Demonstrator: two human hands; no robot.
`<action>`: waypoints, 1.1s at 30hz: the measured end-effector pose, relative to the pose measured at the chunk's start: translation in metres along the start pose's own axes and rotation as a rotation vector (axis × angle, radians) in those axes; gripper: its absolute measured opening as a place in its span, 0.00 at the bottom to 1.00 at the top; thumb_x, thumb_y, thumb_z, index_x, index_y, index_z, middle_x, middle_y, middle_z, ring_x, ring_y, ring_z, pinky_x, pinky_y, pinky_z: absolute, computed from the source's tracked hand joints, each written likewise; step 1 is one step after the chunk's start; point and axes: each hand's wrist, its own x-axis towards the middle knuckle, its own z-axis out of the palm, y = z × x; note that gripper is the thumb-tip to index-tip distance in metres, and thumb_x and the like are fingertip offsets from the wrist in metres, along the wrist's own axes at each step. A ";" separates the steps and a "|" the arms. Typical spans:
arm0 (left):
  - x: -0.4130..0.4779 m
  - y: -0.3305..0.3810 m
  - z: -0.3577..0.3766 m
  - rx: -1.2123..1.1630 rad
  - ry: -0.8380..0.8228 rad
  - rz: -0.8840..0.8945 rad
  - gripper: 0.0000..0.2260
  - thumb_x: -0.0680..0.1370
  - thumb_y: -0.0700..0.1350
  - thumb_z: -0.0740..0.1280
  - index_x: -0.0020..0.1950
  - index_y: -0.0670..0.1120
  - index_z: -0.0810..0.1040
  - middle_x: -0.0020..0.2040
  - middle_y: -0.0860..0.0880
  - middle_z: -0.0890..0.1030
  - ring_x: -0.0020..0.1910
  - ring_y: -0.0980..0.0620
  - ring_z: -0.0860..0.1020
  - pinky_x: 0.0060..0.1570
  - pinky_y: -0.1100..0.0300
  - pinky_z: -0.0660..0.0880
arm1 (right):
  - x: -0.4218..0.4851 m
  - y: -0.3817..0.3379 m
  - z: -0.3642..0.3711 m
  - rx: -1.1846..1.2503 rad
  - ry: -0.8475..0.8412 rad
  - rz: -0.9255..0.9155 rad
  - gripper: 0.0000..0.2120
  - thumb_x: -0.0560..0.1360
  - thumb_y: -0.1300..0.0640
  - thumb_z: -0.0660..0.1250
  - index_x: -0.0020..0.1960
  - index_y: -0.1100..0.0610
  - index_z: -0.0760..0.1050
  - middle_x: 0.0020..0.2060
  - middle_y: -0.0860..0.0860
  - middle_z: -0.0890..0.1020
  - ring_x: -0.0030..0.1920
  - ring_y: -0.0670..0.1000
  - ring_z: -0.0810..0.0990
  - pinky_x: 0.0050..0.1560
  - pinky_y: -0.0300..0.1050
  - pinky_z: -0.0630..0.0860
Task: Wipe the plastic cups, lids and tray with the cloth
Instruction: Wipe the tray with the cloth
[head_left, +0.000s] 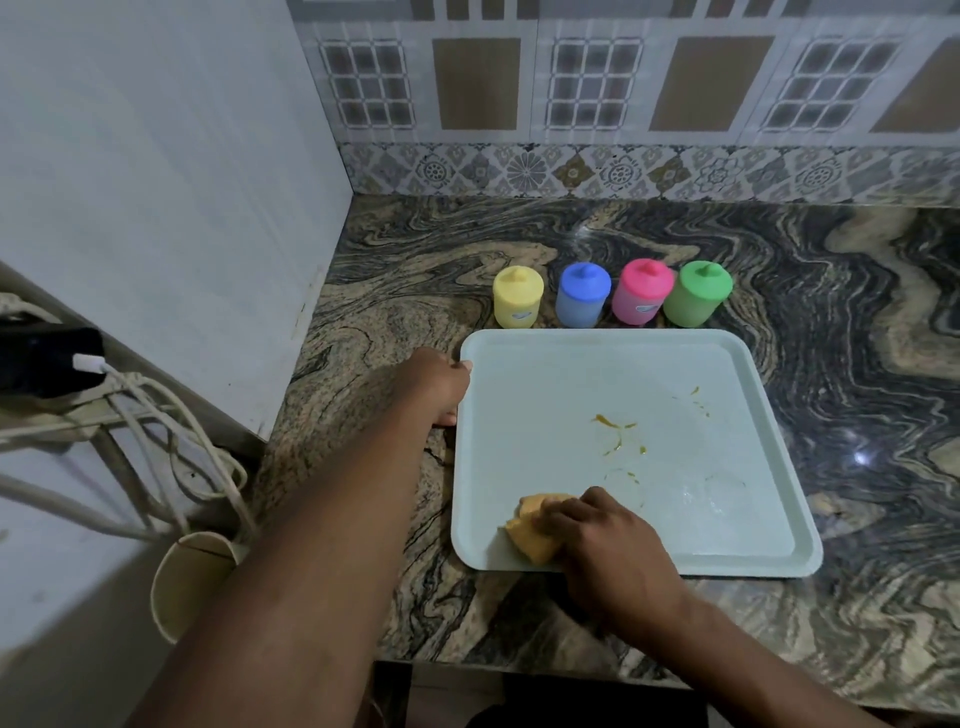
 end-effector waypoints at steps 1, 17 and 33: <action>0.000 0.000 0.000 -0.015 -0.007 -0.003 0.14 0.81 0.51 0.67 0.55 0.41 0.80 0.41 0.42 0.83 0.35 0.45 0.84 0.32 0.53 0.83 | 0.001 0.004 -0.009 0.096 -0.002 0.027 0.20 0.65 0.56 0.62 0.54 0.47 0.82 0.48 0.45 0.85 0.48 0.53 0.79 0.41 0.48 0.78; -0.032 -0.027 0.086 0.753 0.085 0.799 0.26 0.85 0.50 0.48 0.82 0.46 0.46 0.83 0.49 0.43 0.81 0.49 0.41 0.79 0.49 0.44 | 0.105 0.090 -0.032 0.049 0.200 0.240 0.26 0.69 0.65 0.63 0.66 0.57 0.79 0.67 0.58 0.79 0.67 0.62 0.75 0.63 0.53 0.74; -0.033 -0.028 0.087 0.743 0.093 0.788 0.26 0.85 0.50 0.47 0.82 0.47 0.46 0.83 0.49 0.42 0.81 0.49 0.40 0.79 0.49 0.44 | -0.052 0.033 -0.008 0.062 0.079 0.134 0.22 0.58 0.56 0.67 0.51 0.45 0.84 0.52 0.43 0.86 0.52 0.50 0.85 0.40 0.41 0.82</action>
